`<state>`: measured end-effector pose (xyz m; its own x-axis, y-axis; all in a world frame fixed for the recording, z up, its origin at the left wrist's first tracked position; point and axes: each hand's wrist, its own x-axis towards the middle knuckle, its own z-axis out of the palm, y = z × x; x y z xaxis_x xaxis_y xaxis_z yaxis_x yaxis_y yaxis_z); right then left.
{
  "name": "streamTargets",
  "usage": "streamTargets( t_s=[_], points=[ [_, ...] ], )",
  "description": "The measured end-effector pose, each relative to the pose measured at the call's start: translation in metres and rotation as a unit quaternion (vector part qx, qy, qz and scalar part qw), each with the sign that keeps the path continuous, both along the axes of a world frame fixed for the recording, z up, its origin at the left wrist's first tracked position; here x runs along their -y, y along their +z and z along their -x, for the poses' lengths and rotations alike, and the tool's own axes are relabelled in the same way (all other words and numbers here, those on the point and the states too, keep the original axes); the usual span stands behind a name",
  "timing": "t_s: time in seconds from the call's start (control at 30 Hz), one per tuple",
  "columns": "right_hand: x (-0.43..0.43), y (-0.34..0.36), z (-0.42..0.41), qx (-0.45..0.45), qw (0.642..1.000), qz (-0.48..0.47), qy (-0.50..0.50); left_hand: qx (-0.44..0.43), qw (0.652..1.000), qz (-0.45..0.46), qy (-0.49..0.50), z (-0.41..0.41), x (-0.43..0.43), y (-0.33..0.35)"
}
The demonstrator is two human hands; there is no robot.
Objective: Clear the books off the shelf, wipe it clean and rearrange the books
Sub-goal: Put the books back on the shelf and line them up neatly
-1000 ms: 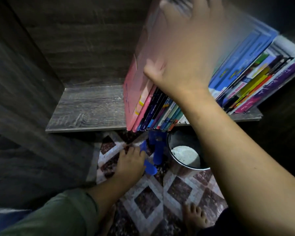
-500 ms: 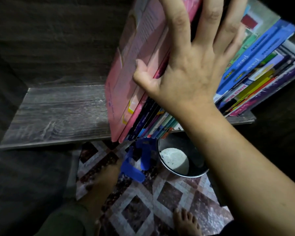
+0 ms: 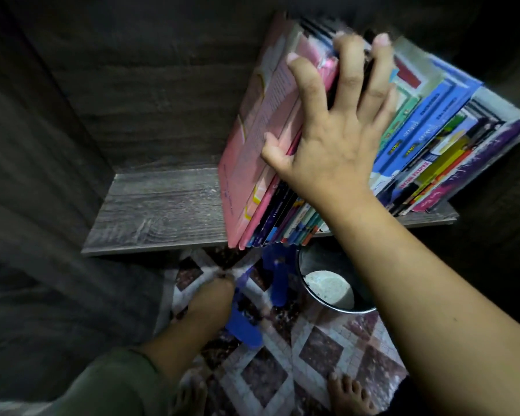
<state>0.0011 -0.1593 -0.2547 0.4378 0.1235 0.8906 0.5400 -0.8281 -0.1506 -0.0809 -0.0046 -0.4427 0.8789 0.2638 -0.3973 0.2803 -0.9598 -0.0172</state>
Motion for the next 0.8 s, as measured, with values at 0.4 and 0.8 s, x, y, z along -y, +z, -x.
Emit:
streamTargets(
  t_s=[0.4, 0.8],
  points=[
    [0.009, 0.044, -0.01, -0.151, 0.98, 0.127, -0.002, 0.105, 0.98, -0.148, 0.082, 0.036, -0.03, 0.208],
    [0.004, 0.037, -0.012, -0.136, 0.985, 0.102, 0.009, 0.236, 0.941, -0.113, 0.213, 0.029, -0.092, 0.283]
  ],
)
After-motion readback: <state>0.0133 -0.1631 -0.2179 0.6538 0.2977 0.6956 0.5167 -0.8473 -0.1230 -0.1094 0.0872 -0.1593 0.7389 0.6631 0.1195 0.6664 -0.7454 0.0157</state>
